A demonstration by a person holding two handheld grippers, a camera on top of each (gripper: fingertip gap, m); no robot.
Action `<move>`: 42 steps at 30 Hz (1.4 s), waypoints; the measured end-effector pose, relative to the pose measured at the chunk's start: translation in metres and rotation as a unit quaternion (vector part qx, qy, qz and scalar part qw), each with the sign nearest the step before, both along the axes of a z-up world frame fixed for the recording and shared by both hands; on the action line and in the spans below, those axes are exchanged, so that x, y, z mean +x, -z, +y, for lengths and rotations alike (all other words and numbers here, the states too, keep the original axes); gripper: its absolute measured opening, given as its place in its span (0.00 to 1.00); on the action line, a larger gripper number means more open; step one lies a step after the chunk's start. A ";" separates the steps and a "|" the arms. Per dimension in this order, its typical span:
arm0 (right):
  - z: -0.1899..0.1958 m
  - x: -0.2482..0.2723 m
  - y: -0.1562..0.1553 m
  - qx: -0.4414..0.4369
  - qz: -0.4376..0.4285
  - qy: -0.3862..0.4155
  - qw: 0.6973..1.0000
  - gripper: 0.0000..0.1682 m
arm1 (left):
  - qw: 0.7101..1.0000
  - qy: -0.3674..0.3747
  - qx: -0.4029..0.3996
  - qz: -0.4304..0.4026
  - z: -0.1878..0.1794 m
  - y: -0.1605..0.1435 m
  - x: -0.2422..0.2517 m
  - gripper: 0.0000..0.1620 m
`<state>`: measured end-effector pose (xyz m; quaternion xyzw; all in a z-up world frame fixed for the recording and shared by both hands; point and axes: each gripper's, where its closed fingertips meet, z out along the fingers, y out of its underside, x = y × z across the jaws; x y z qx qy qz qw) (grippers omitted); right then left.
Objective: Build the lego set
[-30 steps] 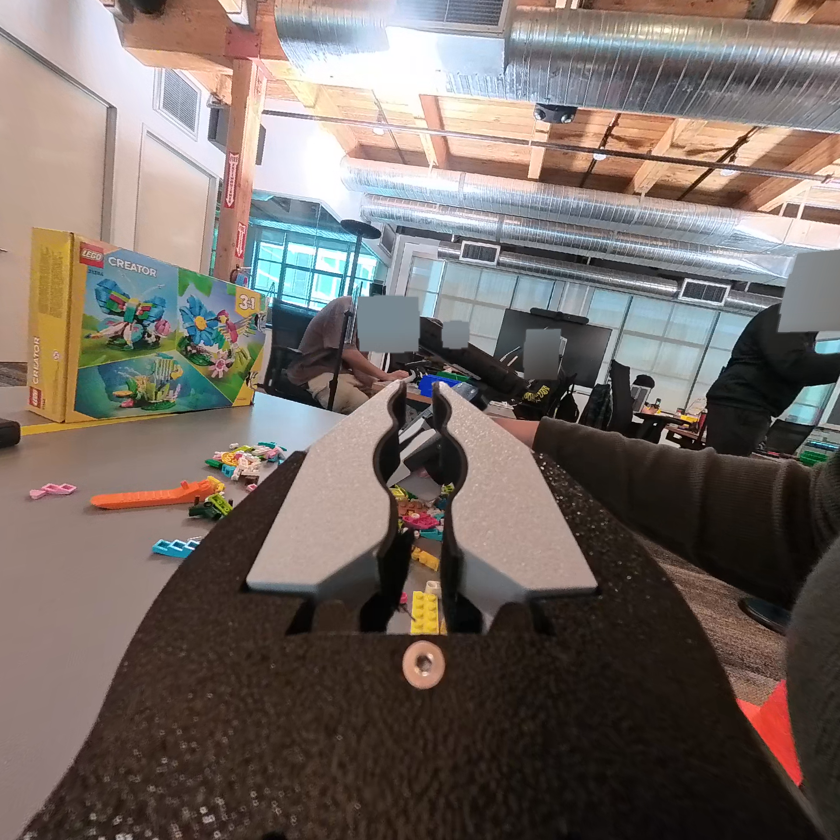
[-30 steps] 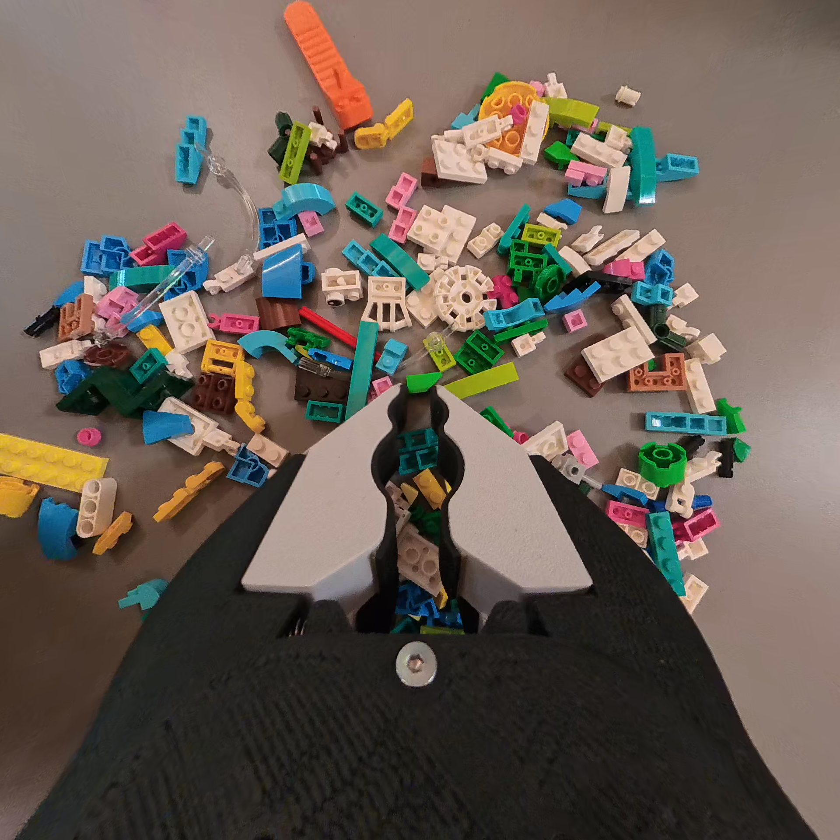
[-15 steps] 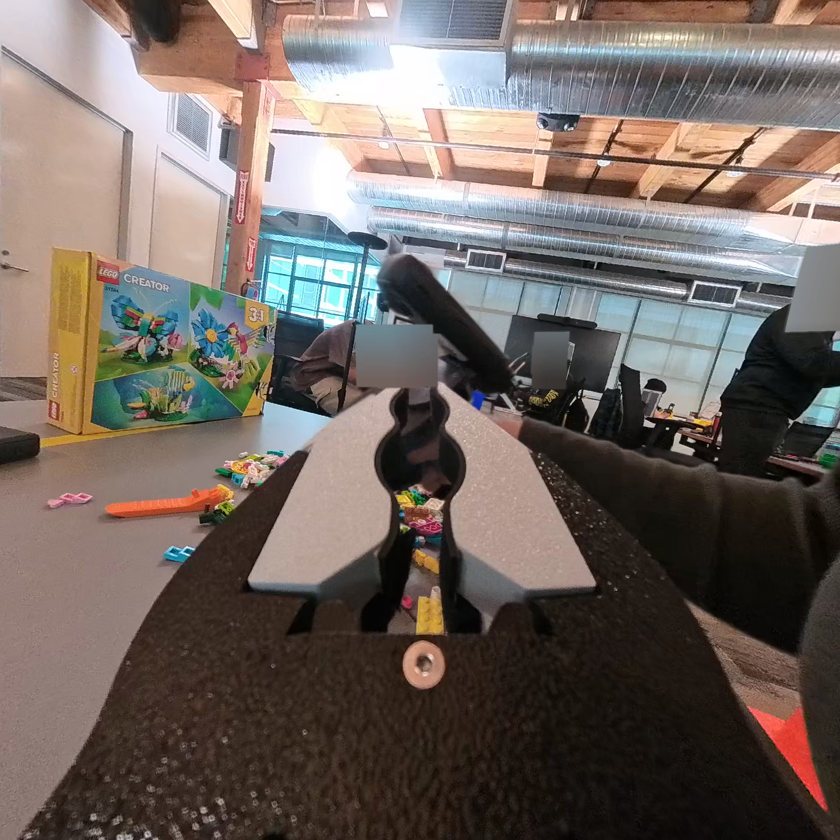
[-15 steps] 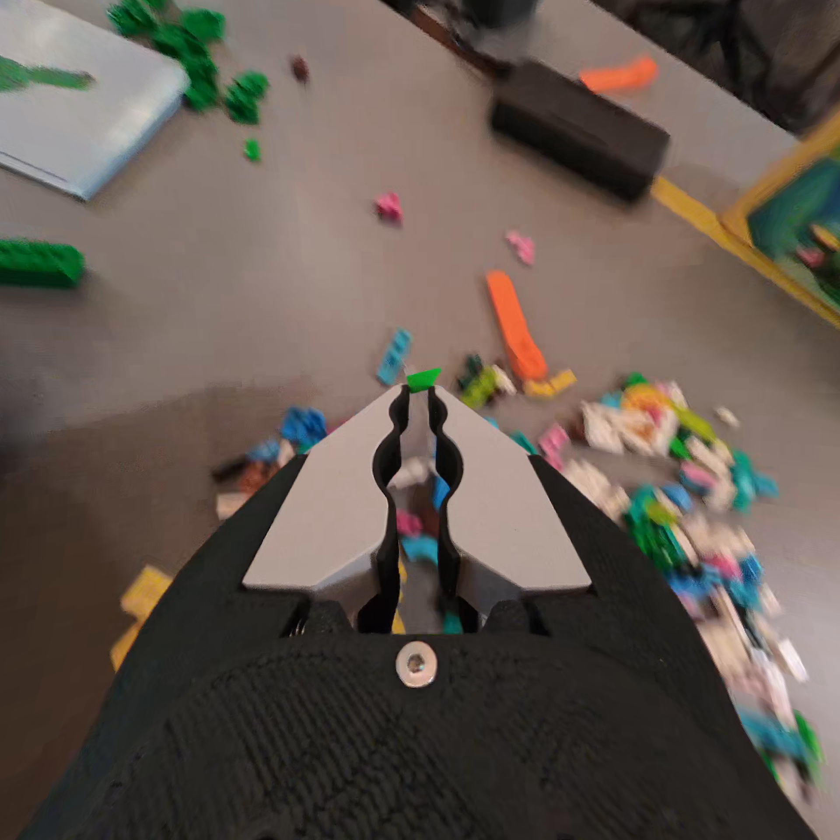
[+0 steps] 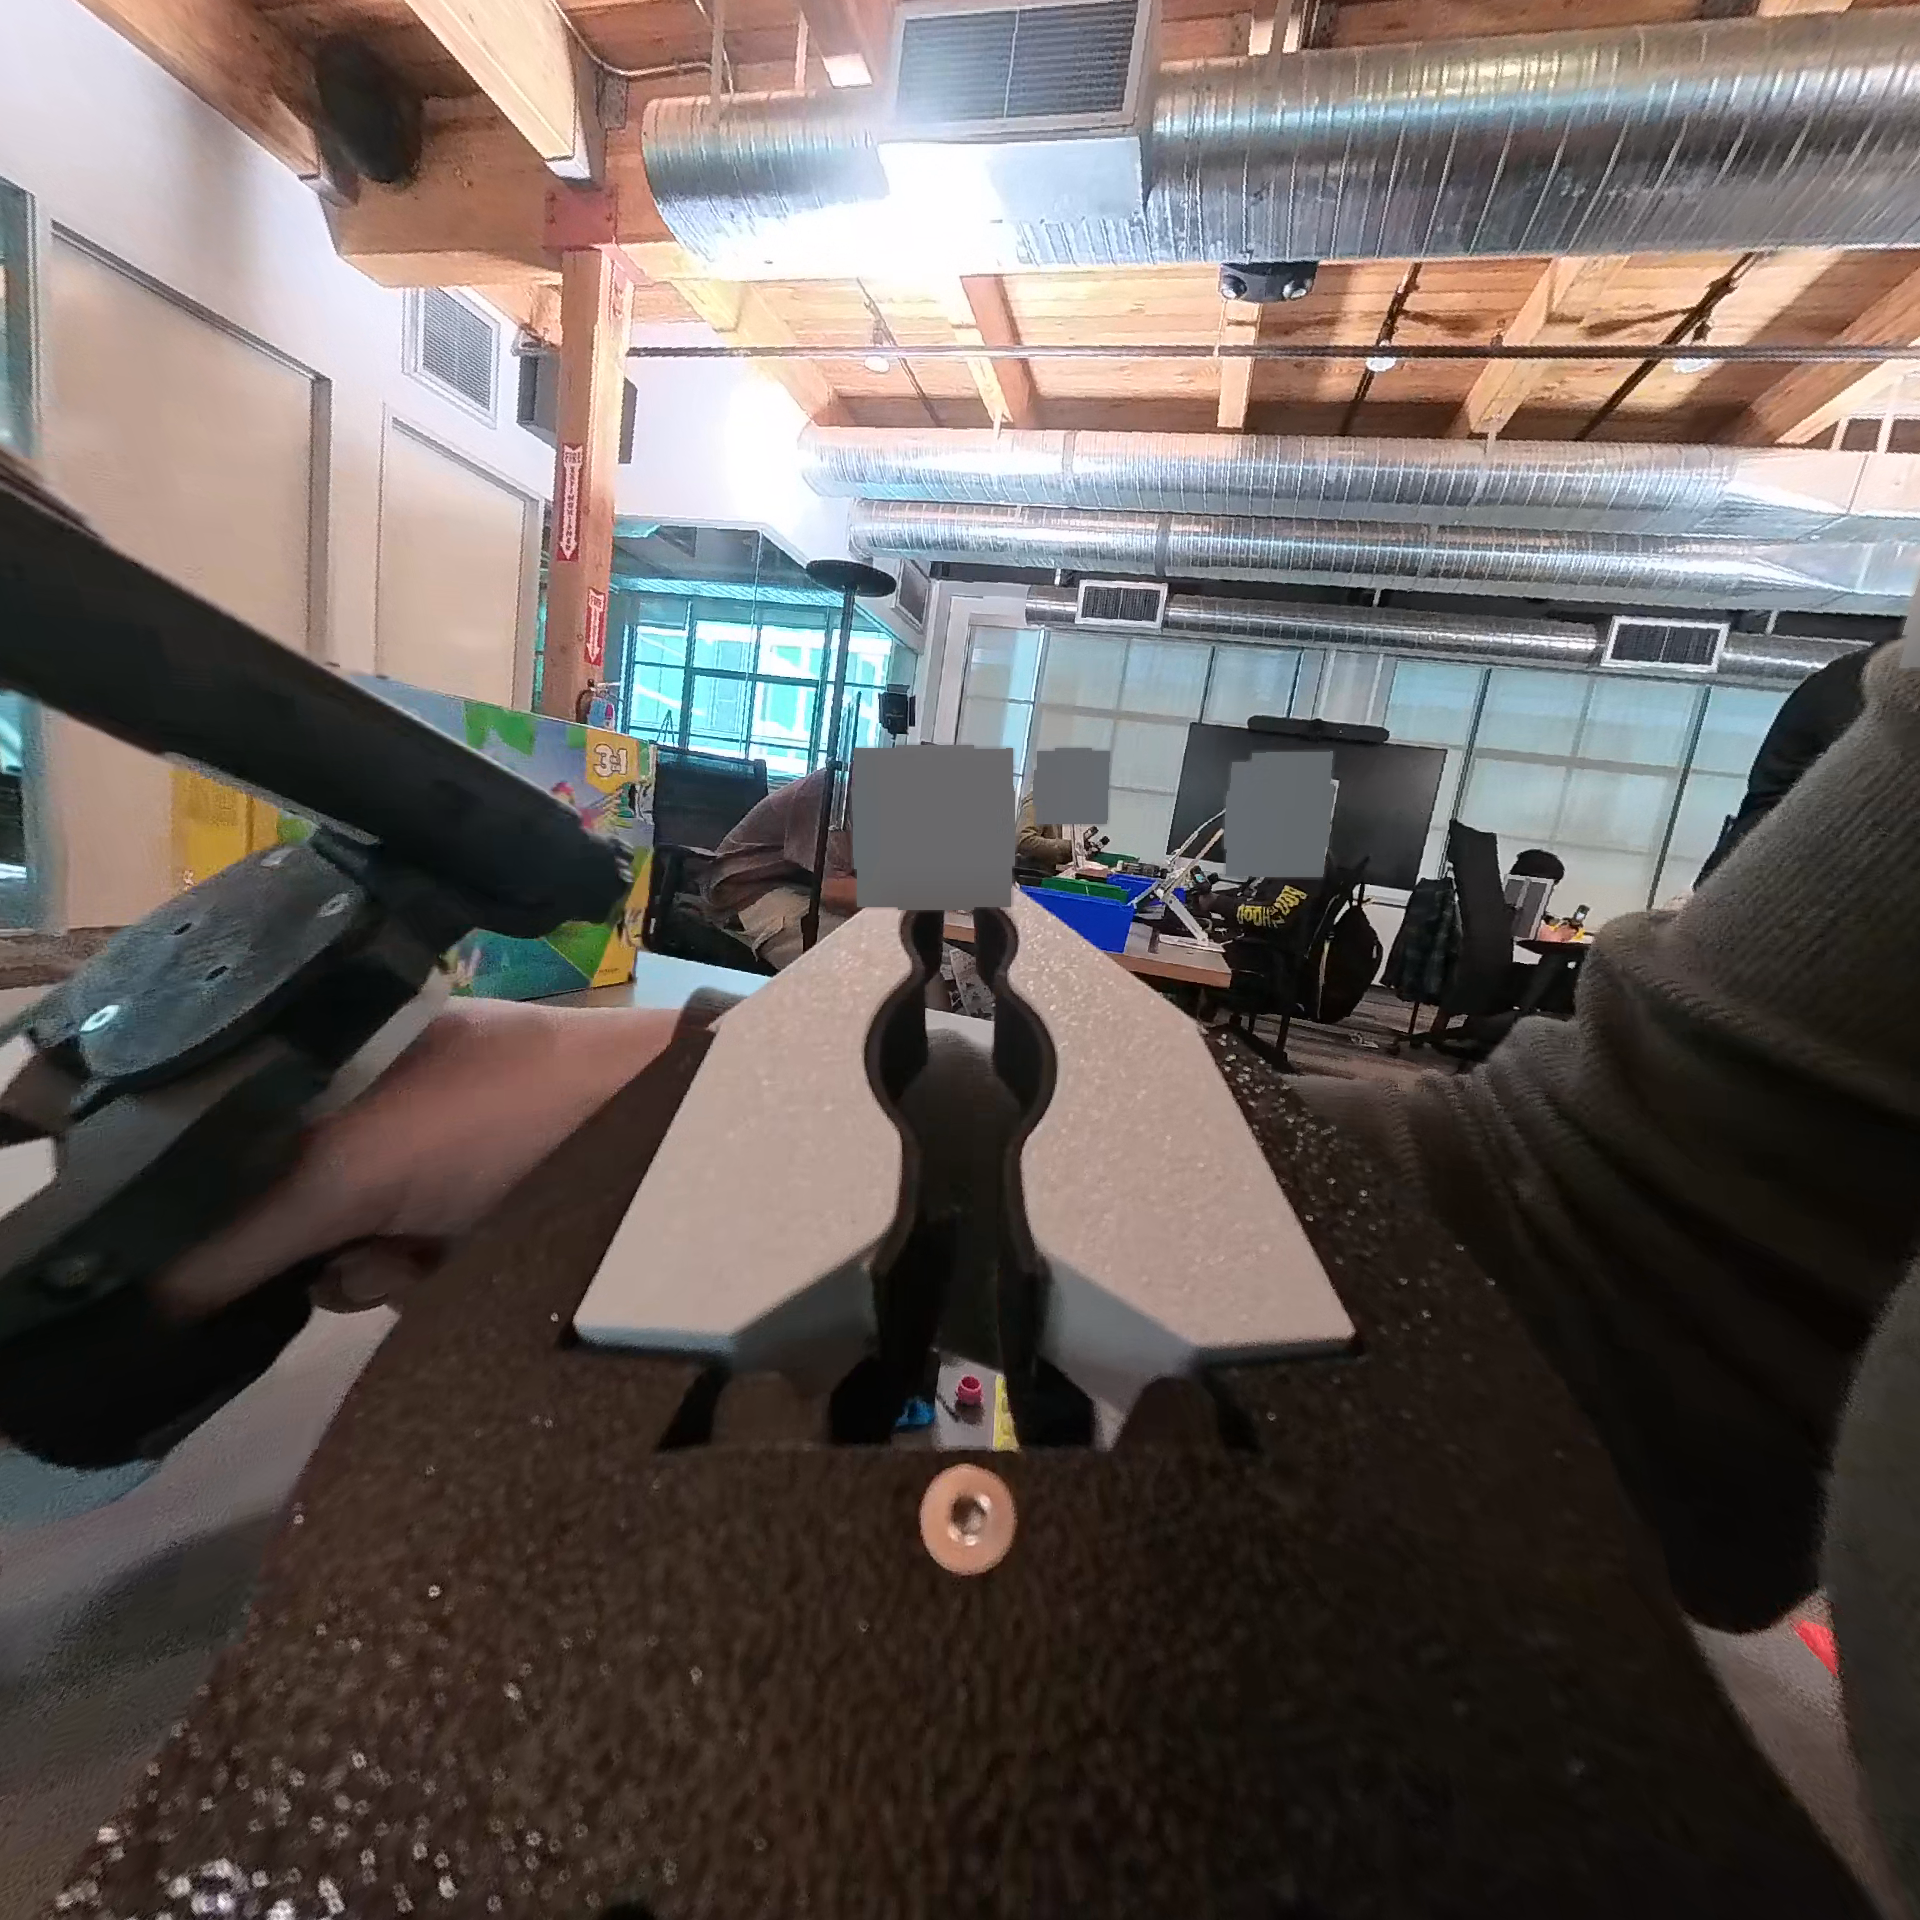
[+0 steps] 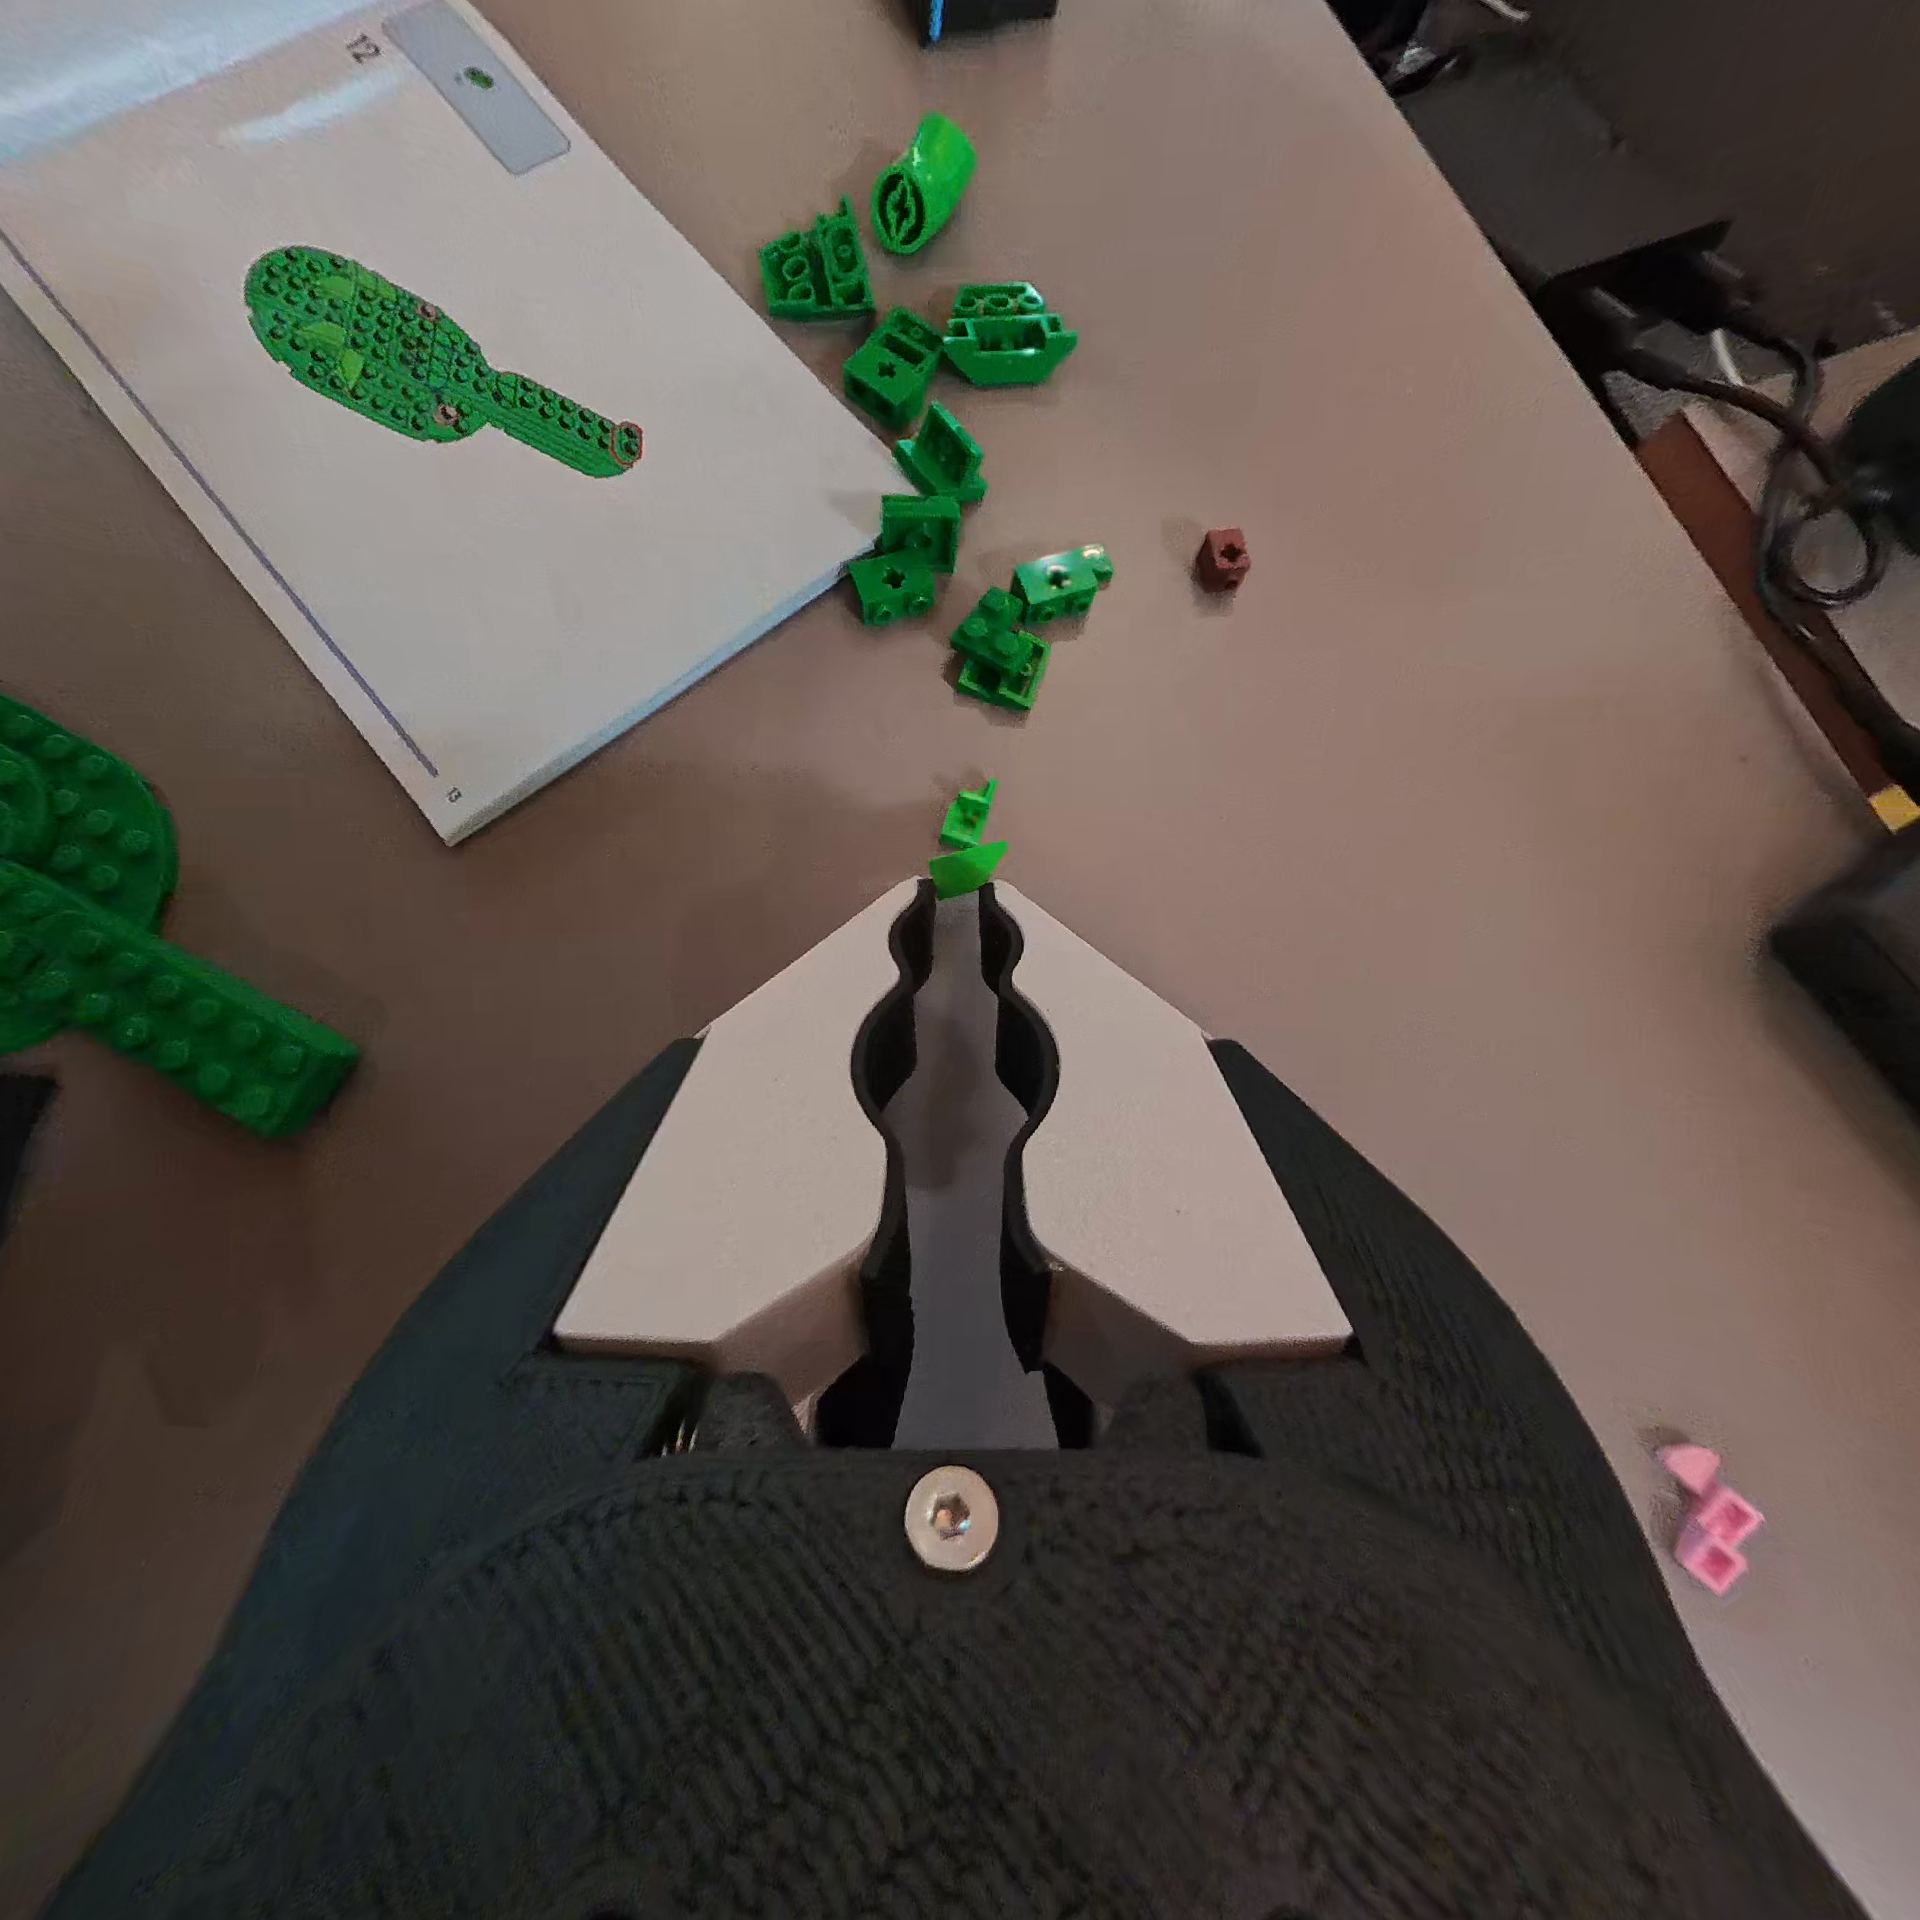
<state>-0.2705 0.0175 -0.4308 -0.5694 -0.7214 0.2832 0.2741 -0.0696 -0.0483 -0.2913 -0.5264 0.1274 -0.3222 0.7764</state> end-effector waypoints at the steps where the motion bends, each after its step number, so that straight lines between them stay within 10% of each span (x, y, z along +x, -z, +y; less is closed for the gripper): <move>1: -0.001 -0.001 0.001 0.002 -0.005 -0.003 1.000 0.04 | 1.000 0.000 -0.001 -0.001 0.000 0.000 0.000 0.02; 12: 0.003 0.013 -0.017 -0.001 0.029 0.032 0.999 0.12 | 1.000 0.004 -0.006 -0.003 0.001 0.001 0.000 0.03; 24: 0.132 0.196 -0.075 0.034 0.114 0.390 0.913 0.09 | 1.000 0.014 -0.017 -0.003 0.003 0.004 0.003 0.02; 42: 0.092 0.174 -0.021 -0.058 0.001 0.292 0.955 0.09 | 0.999 0.032 -0.024 -0.008 0.000 0.005 0.006 0.01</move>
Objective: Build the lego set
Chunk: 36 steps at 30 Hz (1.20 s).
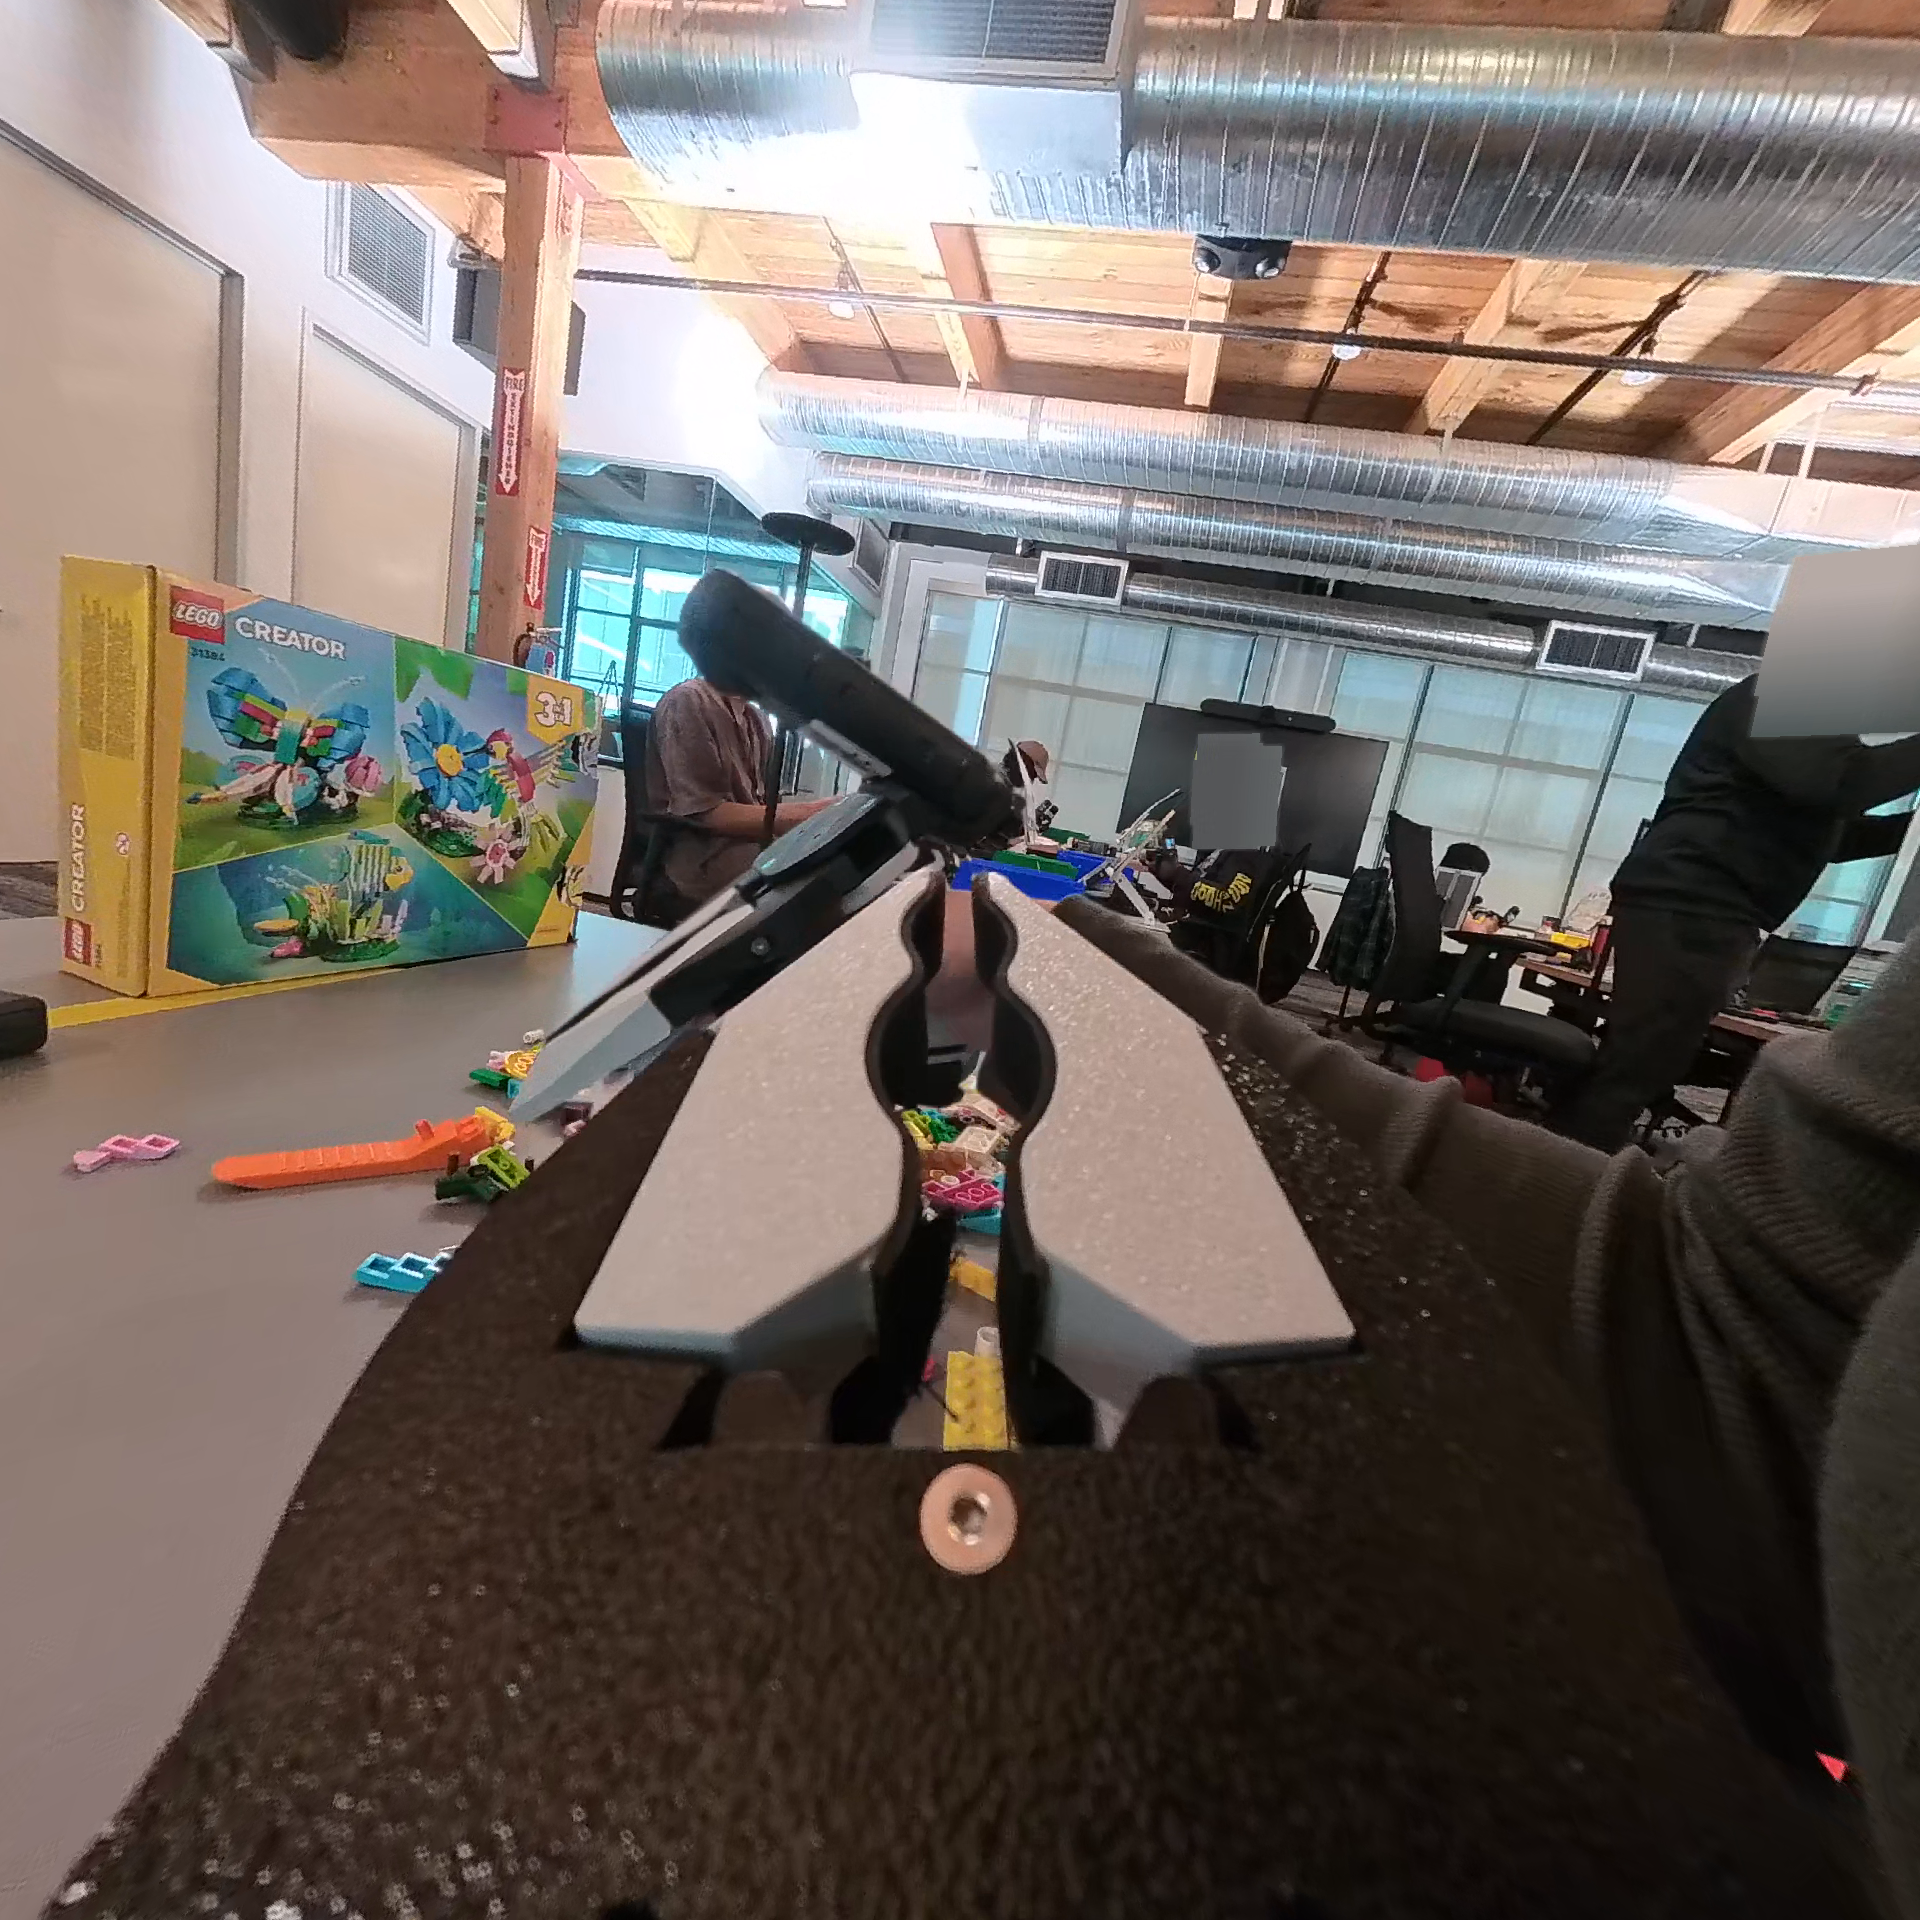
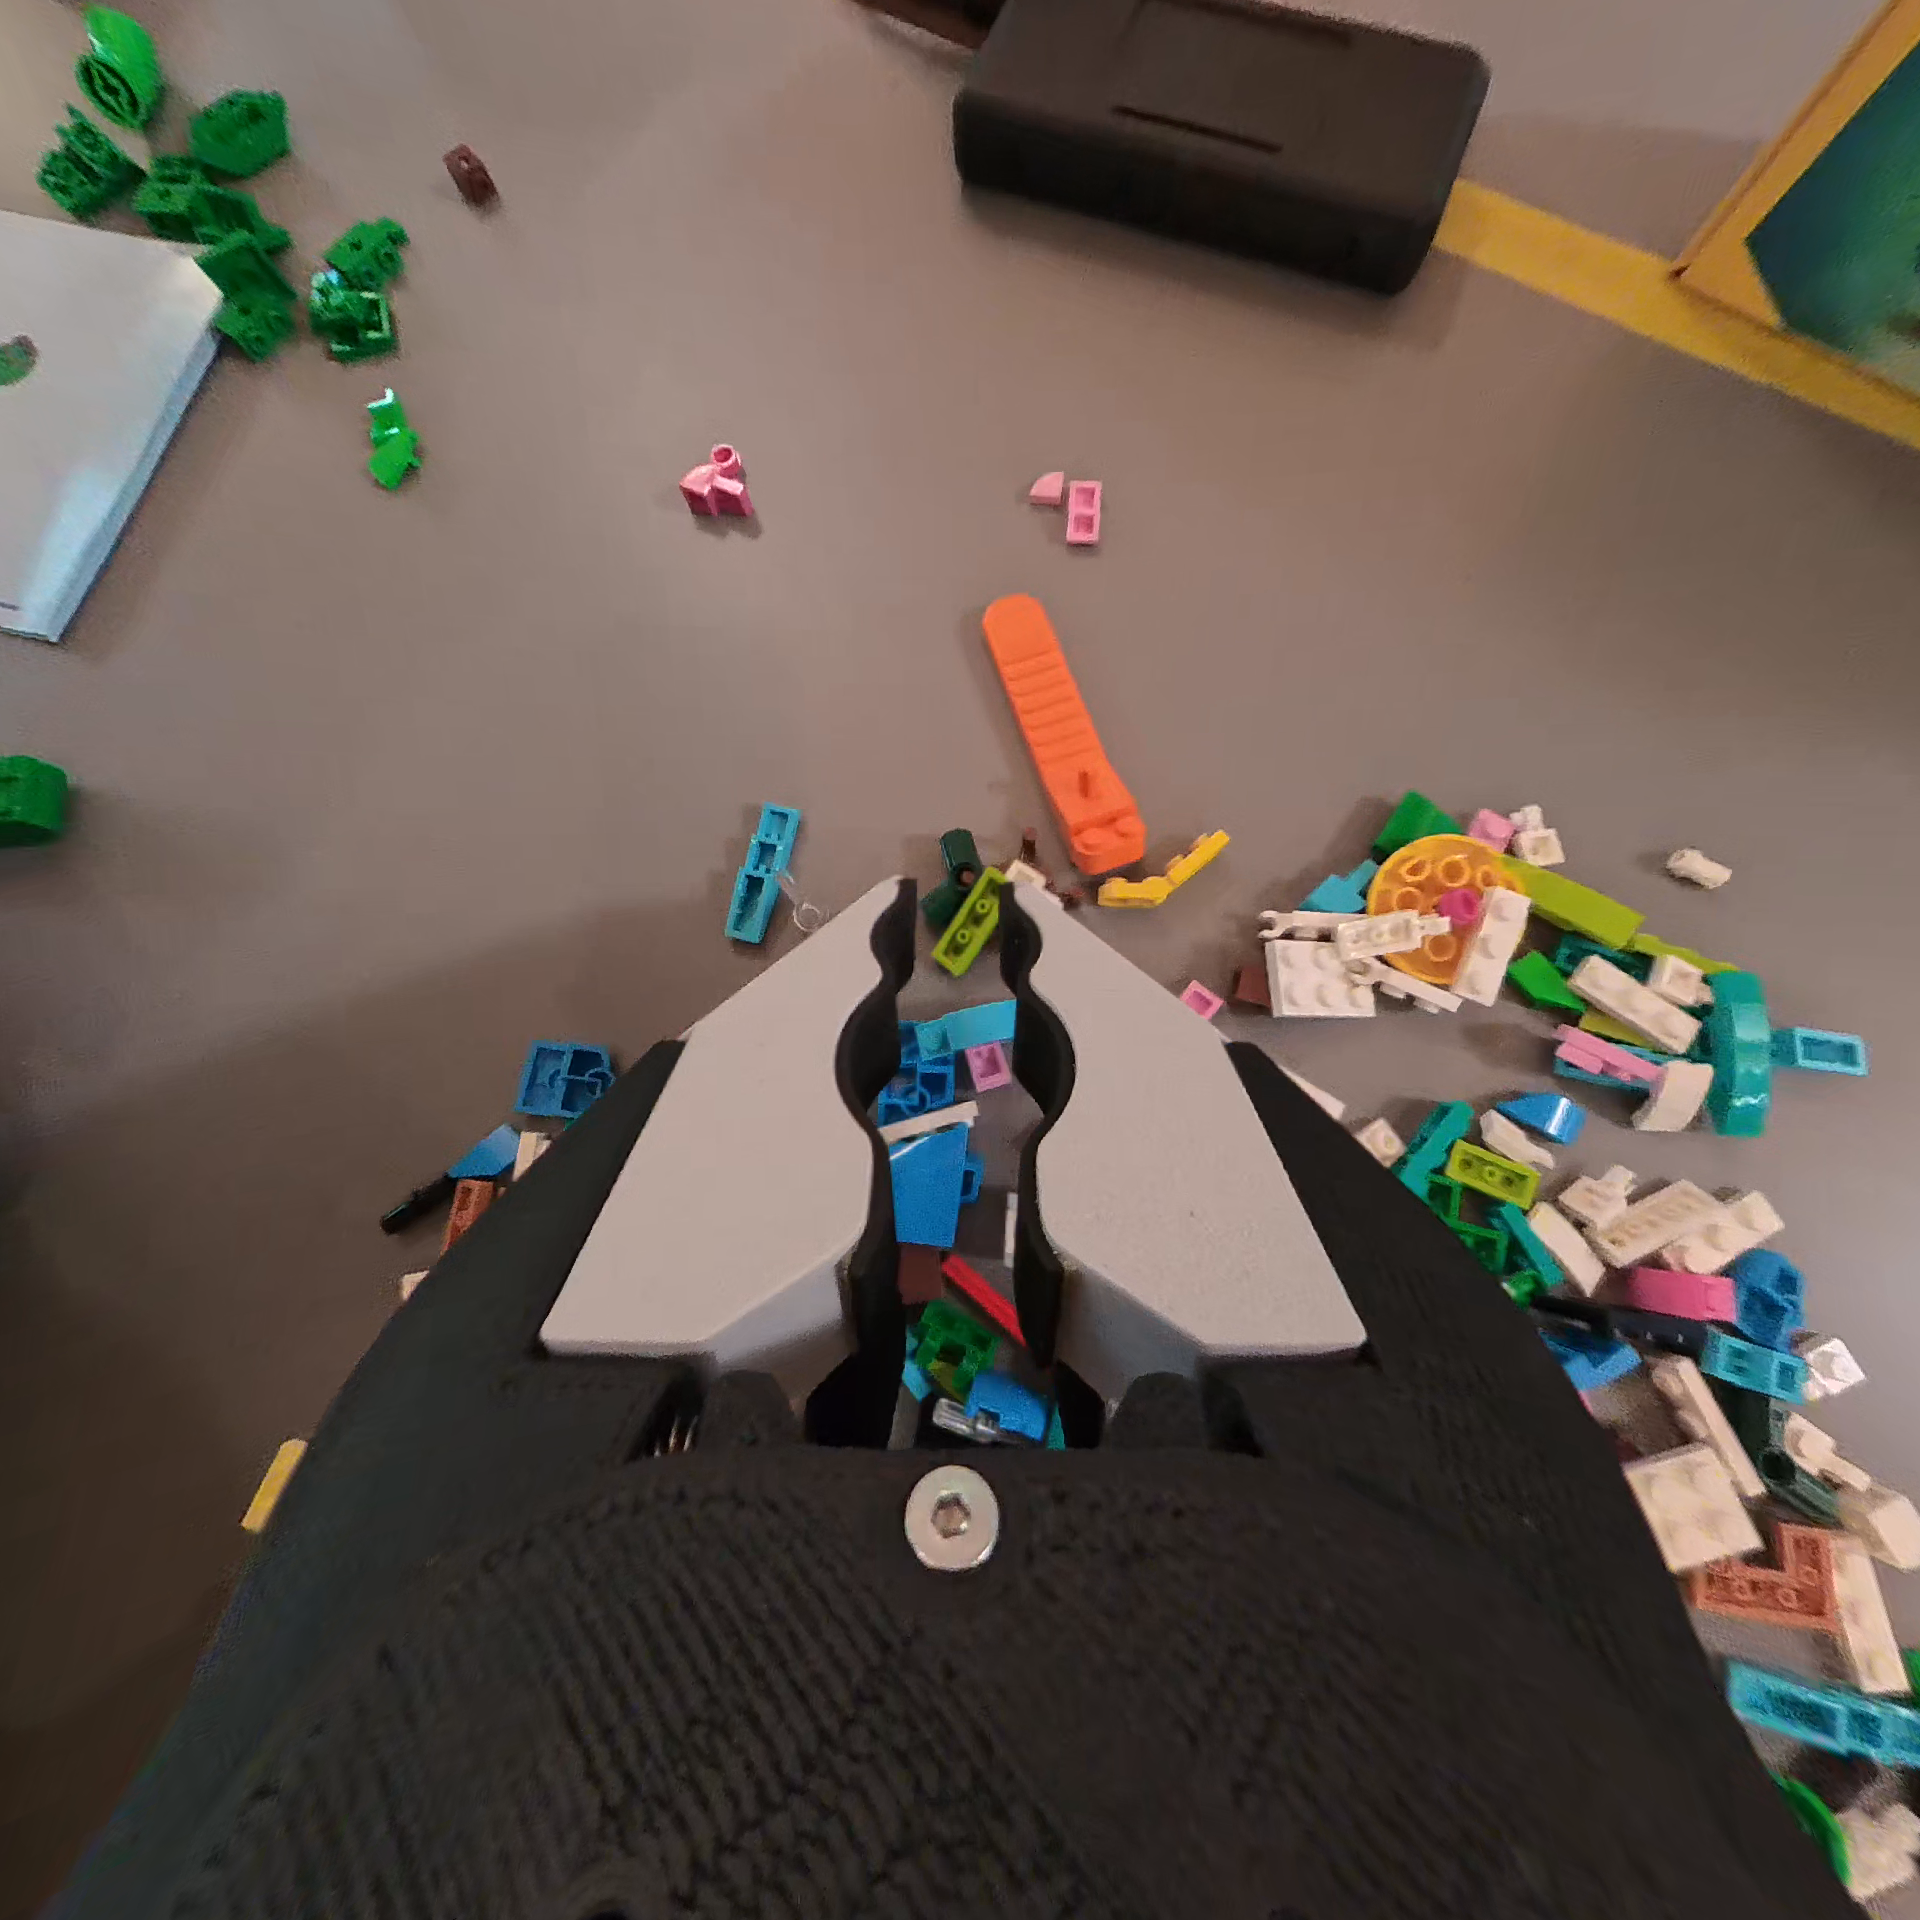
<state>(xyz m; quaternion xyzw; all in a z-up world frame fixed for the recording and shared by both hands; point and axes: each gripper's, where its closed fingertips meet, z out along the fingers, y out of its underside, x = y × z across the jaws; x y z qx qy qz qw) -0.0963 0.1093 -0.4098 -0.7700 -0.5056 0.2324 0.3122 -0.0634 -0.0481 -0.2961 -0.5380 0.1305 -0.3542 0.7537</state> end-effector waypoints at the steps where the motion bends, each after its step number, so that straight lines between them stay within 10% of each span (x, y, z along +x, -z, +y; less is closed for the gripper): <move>1: 0.000 0.001 0.003 -0.003 -0.008 0.000 1.000 0.09 | 1.000 0.001 -0.001 0.000 0.000 0.000 0.000 0.01; 18: -0.003 0.149 0.003 0.044 -0.150 0.173 0.973 0.05 | 1.000 -0.005 -0.014 -0.015 0.009 0.002 -0.007 0.01; 36: -0.026 0.259 0.024 -0.047 -0.030 0.313 0.948 0.06 | 1.000 0.005 -0.008 -0.006 0.010 0.003 -0.002 0.00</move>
